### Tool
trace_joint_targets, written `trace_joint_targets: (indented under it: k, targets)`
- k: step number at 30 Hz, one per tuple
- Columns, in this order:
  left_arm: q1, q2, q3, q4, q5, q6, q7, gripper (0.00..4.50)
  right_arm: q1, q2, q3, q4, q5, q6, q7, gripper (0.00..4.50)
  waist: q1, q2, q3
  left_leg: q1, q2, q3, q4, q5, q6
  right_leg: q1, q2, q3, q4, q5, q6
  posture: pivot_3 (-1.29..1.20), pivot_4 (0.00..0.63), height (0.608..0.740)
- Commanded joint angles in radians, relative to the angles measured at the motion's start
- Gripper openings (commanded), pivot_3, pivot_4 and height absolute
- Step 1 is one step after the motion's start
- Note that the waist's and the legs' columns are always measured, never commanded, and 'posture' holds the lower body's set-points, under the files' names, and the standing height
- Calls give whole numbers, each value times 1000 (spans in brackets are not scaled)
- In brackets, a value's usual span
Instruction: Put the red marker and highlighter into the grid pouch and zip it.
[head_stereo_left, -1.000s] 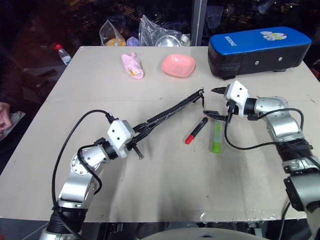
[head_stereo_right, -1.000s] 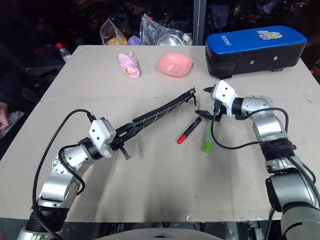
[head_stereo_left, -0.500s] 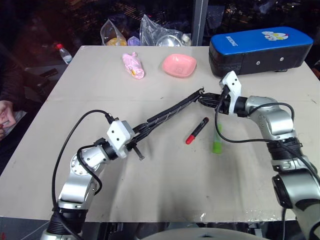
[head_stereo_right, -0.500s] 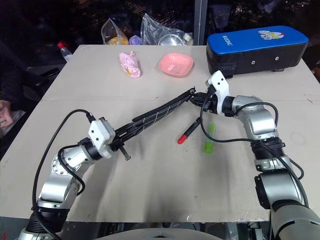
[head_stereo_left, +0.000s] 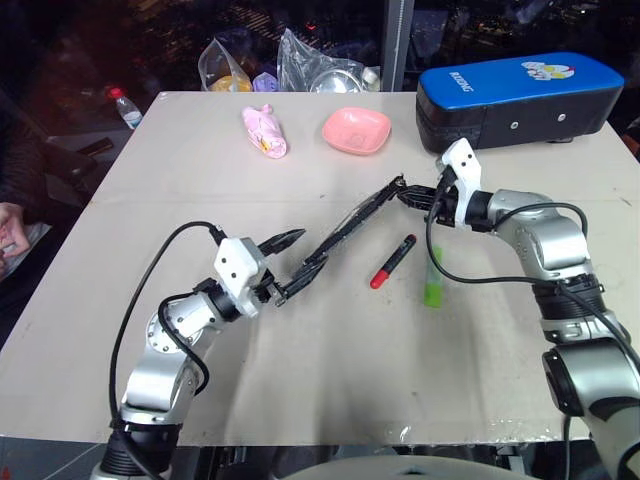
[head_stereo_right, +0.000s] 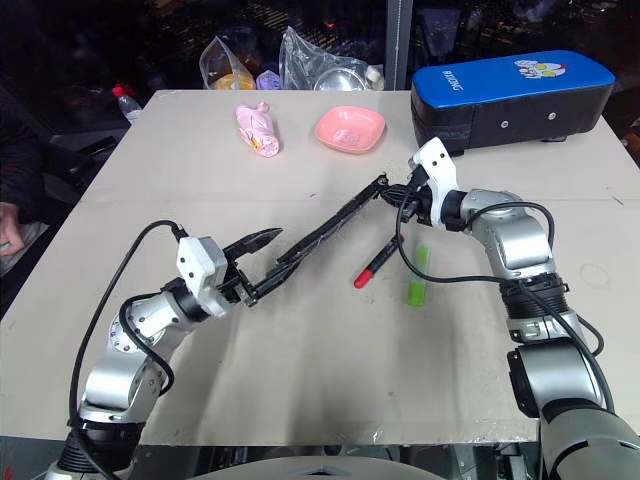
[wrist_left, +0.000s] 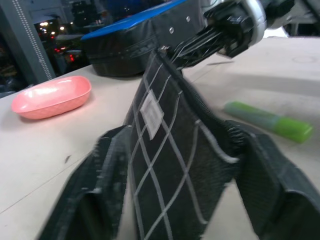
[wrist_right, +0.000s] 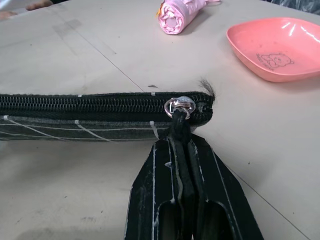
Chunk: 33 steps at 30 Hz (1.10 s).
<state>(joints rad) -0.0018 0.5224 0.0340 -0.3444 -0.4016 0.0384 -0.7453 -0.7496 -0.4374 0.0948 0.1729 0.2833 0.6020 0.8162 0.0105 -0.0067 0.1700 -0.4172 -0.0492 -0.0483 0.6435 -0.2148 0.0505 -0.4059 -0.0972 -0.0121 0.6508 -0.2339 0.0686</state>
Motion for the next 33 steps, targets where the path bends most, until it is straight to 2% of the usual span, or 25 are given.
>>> trace_joint_targets:
  k: [1, 12, 20, 22, 24, 27, 33]
  targets:
    - [0, -9, 9, -37, 0, -4, 11, 2734, -35, 6, -26, -48, 14, -5, -11, 0, 0, 0, 0, 0, 0, 0, 0, 0, 0, 0, 0, 0, 0, 0, 0, 0, 150, 726]
    - [-95, -17, -38, 94, 163, -100, 17, 2734, -38, 18, -25, -65, 22, 5, -23, 0, 1, 0, 0, 0, 0, 0, 0, 0, 0, 0, 1, 0, -1, 0, 1, 0, 150, 726]
    - [-137, -58, -52, 112, 166, -115, 19, 2734, -12, 18, -19, -99, 22, 20, -29, 0, -1, 0, 0, 0, 0, 0, -2, 0, 0, 0, 2, 0, -3, 2, 4, 0, 150, 726]
    - [-139, -64, -55, 103, 161, -112, 20, 2217, -9, 18, -19, -102, 22, 22, -30, 0, 0, 0, 0, 0, 0, 0, -2, 0, 0, 0, 2, 0, -3, 2, 4, 0, 150, 726]
    - [-140, -66, -54, 100, 159, -110, 20, 1508, -7, 19, -19, -102, 20, 21, -33, 0, 0, 0, 0, 0, 0, 0, -2, 0, 0, 0, 1, 0, -3, 2, 4, 0, 150, 726]
    - [-131, -63, -50, 102, 159, -108, 18, 41, -6, 20, -19, -103, 20, 20, -36, 0, 0, 0, 0, 0, 0, 0, -2, 0, 0, 0, 2, 0, -4, 2, 4, 0, 150, 726]
    - [-124, -54, -53, 110, 181, -108, 24, 41, 4, 16, -6, -128, 18, 16, -32, 0, -1, 0, 0, 0, 0, 0, -3, 0, 0, 0, 2, 0, -4, 2, 4, 0, 150, 726]
